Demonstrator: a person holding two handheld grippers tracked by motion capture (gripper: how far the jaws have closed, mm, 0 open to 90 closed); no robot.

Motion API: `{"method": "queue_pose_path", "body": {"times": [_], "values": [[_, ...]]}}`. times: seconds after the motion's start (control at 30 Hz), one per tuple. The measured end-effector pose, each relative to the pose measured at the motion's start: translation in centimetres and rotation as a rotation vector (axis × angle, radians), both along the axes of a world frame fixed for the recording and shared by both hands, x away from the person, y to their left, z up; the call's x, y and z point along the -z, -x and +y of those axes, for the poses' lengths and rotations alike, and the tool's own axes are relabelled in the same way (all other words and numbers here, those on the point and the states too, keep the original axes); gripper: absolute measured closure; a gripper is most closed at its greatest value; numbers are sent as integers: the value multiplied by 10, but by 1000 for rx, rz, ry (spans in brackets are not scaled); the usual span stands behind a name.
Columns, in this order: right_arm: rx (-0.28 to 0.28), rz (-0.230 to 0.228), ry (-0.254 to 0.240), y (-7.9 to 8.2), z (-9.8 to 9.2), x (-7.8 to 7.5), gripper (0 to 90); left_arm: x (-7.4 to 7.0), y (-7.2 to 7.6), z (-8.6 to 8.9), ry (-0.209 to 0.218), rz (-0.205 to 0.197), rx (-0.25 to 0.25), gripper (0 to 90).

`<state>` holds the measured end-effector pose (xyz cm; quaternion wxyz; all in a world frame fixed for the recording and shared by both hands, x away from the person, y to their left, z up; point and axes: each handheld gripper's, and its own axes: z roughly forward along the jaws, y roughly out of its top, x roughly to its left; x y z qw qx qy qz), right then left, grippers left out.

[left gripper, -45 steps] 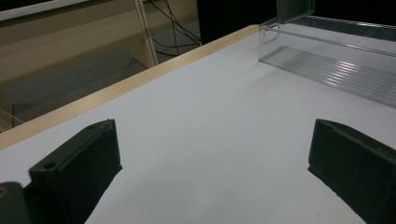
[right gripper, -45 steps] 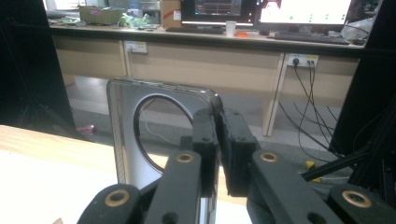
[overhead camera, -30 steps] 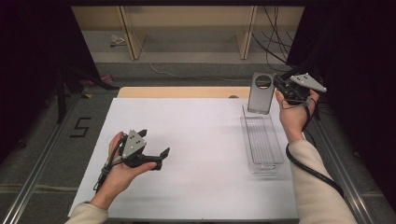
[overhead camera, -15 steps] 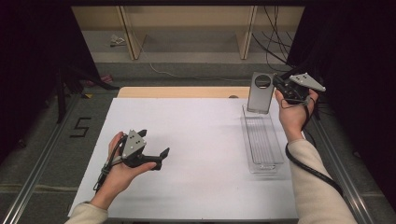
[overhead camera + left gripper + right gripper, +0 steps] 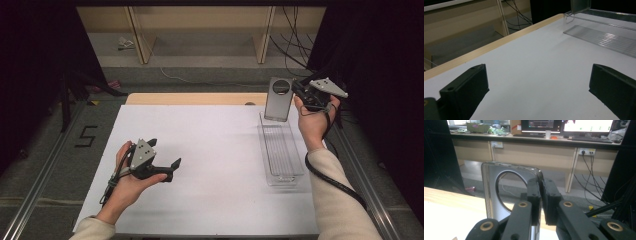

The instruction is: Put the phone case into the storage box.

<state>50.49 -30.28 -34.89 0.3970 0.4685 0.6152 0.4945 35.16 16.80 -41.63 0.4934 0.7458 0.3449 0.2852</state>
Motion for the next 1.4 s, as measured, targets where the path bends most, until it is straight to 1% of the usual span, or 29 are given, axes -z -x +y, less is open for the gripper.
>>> {"method": "queue_pose_path", "body": {"times": [0.77,1.4], "values": [[-1,7,2,-5,1,4,855,0,0,0,0,1,0,17],[1,27,15,-8,3,11,855,0,0,0,1,1,-3,17]]}}
